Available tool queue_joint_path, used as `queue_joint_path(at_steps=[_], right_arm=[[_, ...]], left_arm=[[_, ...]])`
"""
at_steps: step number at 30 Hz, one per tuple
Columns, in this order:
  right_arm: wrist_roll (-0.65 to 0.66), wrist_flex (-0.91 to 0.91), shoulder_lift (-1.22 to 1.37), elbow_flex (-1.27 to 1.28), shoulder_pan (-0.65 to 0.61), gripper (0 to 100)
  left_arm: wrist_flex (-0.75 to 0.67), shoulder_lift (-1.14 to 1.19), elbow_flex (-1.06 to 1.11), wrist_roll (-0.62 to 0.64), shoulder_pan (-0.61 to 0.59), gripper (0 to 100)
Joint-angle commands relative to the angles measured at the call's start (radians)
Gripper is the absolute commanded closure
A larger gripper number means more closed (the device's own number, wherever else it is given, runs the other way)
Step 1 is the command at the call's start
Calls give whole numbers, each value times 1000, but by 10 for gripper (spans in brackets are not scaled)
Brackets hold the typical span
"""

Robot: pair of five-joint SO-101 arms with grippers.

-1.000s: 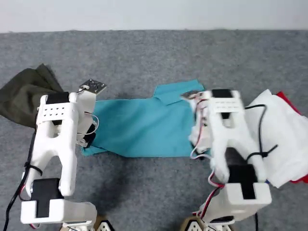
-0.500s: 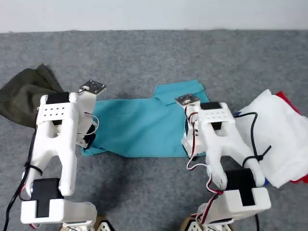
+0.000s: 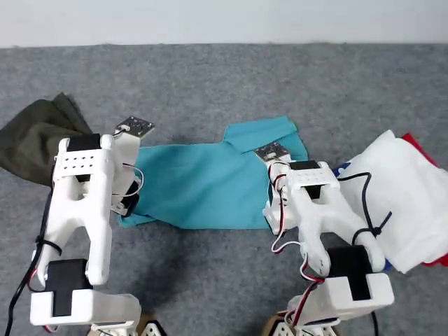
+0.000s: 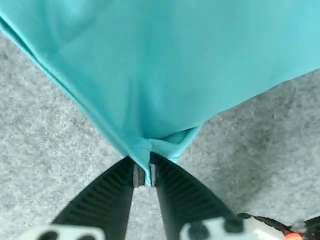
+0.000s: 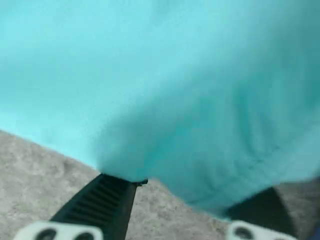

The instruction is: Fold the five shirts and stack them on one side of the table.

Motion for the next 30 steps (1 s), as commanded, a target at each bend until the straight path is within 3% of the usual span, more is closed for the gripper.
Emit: queue_joint_path(at_steps=[1, 3, 7, 11, 20, 25, 30], right_arm=[[-12, -16, -36, -23, 30, 998], [-9, -12, -39, -25, 51, 963], [-3, -4, -45, -26, 116, 987], [91, 62, -47, -28, 176, 990], [224, 82, -47, -28, 427, 990], [247, 82, -47, -28, 461, 990], [249, 96, -47, -28, 467, 990]], left_arm=[[3, -38, -1, -6, 9, 987], [5, -38, -1, -6, 9, 987], [5, -48, -2, -6, 9, 987], [5, -48, -2, -9, 9, 987], [41, -46, -7, -14, 11, 987], [184, -40, 4, -195, 94, 987], [181, -38, 44, -221, 100, 987]])
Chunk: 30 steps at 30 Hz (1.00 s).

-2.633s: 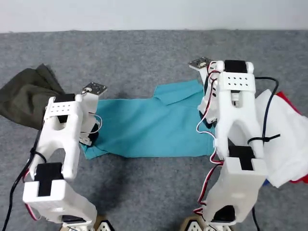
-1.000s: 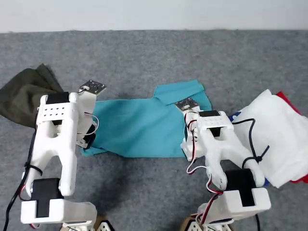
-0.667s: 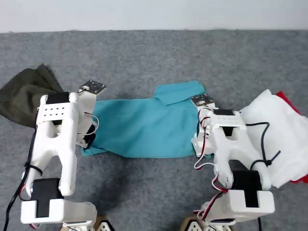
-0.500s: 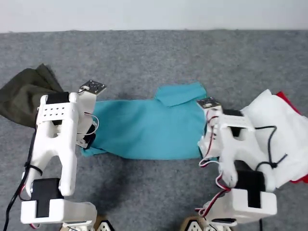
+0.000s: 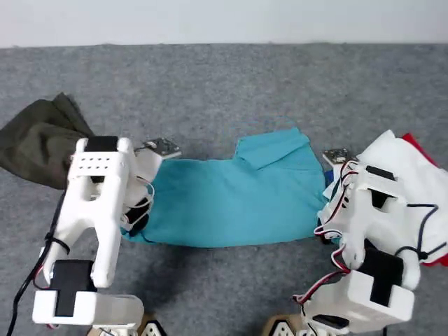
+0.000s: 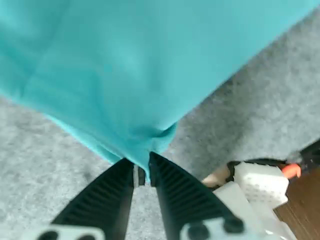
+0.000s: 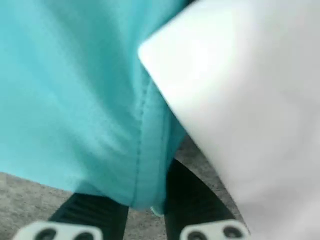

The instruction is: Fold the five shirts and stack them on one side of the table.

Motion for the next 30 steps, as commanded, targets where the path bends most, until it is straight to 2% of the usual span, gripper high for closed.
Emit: queue_joint_path(at_steps=[1, 4, 8, 12, 14, 18, 21, 27, 30], right_arm=[[21, 36, -35, -20, 24, 990], [41, 81, -35, -20, 5, 990], [46, 151, -35, -44, -25, 966], [40, 254, -35, -129, -30, 768], [40, 320, -35, -178, -28, 703], [46, 432, -35, -265, -28, 717], [46, 489, -35, -304, -30, 721], [46, 527, -36, -345, -31, 722], [37, 490, -36, -411, -65, 749]], left_arm=[[25, -35, 15, -54, 5, 987], [0, -35, 21, -71, 6, 987], [-103, -40, 15, 21, -17, 985], [-106, -38, -7, 23, -69, 976], [-81, -43, -16, 20, -97, 939], [18, -64, -96, -95, -186, 903], [28, -112, -159, -118, -264, 899], [20, -143, -177, -109, -281, 899], [-35, -129, -176, 14, -218, 899]])
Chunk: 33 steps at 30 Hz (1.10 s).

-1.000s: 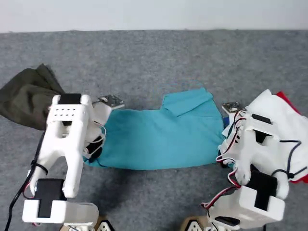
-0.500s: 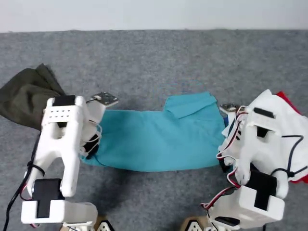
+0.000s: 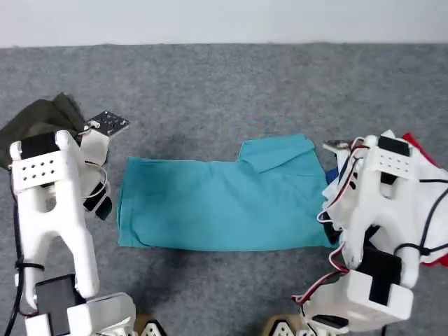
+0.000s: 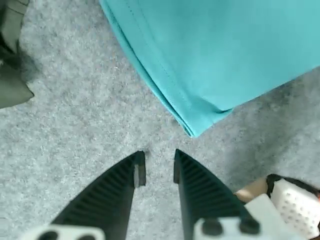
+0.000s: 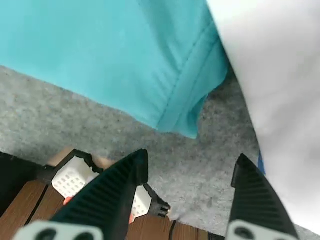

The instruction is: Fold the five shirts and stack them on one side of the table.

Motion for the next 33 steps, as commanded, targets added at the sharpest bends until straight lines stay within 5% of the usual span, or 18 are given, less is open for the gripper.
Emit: queue_joint_path(at_steps=[1, 9, 16, 22, 29, 33], right_arm=[[-9, -25, -35, -98, -61, 768], [-130, -102, -21, -439, -249, 751], [361, -147, 185, -554, -308, 707], [606, -133, 463, -740, -286, 706], [694, -127, 731, -1057, -259, 710], [724, -127, 851, -1177, -255, 805]], left_arm=[[-58, -17, -36, 143, 86, 899], [-135, 132, -36, 292, 393, 901], [-129, 213, -36, 310, 462, 903], [-129, 213, -36, 305, 460, 903], [-130, 221, -36, 305, 459, 903], [-130, 221, -36, 305, 457, 903]])
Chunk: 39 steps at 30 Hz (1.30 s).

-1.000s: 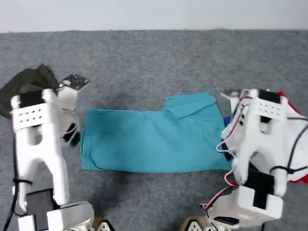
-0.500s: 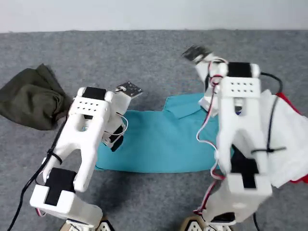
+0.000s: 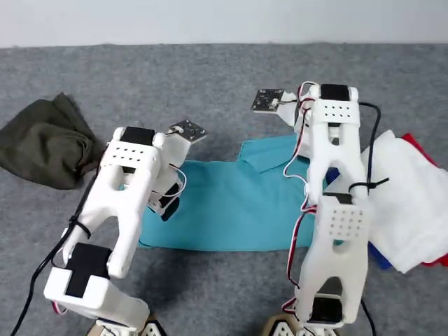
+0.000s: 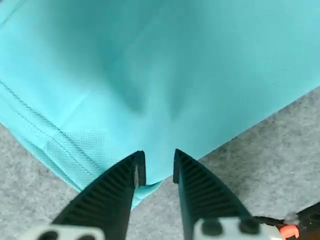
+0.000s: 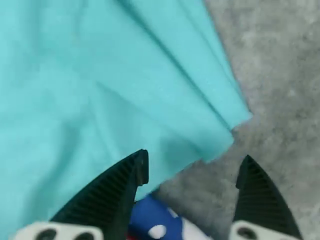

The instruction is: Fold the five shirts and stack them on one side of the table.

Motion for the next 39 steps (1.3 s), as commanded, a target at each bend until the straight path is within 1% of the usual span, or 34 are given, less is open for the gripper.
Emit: queue_joint_path(at_steps=[1, 4, 5, 7, 9, 13, 15, 18, 23, 27, 32, 35, 37, 39], right_arm=[[44, 10, 59, -126, 8, 846], [48, 10, 114, -186, 8, 980], [46, 12, 131, -206, 8, 997], [46, 12, 154, -232, 10, 971], [41, 16, 163, -250, 10, 991], [-5, 19, 165, -290, 4, 988], [-6, 70, 163, -331, 2, 988], [-6, 229, 160, -436, -1, 988], [-129, 240, 151, -496, 4, 988], [-140, 242, 58, -344, -22, 988], [-132, 236, -168, 11, -54, 988], [-138, 185, -251, 101, -47, 976], [-163, 125, -243, 137, -35, 909], [-199, 65, -205, 149, -27, 806]], left_arm=[[-3, -5, -36, 2, 5, 903], [-5, -5, -36, 2, 5, 903], [-5, -5, -36, 2, 5, 903], [-5, -3, -36, 2, 5, 903], [-5, -3, -36, 2, 5, 903], [-6, -3, -36, 2, 5, 903], [-6, -3, -36, 2, 5, 903], [-6, -3, -36, 2, 5, 903], [-5, -3, -36, 2, 6, 903], [-3, -3, -36, 2, 5, 903], [-3, -3, -36, 2, 5, 903], [-3, -3, -36, 2, 6, 903], [-5, -3, -36, 2, 9, 903], [-5, -3, -36, 2, 8, 903]])
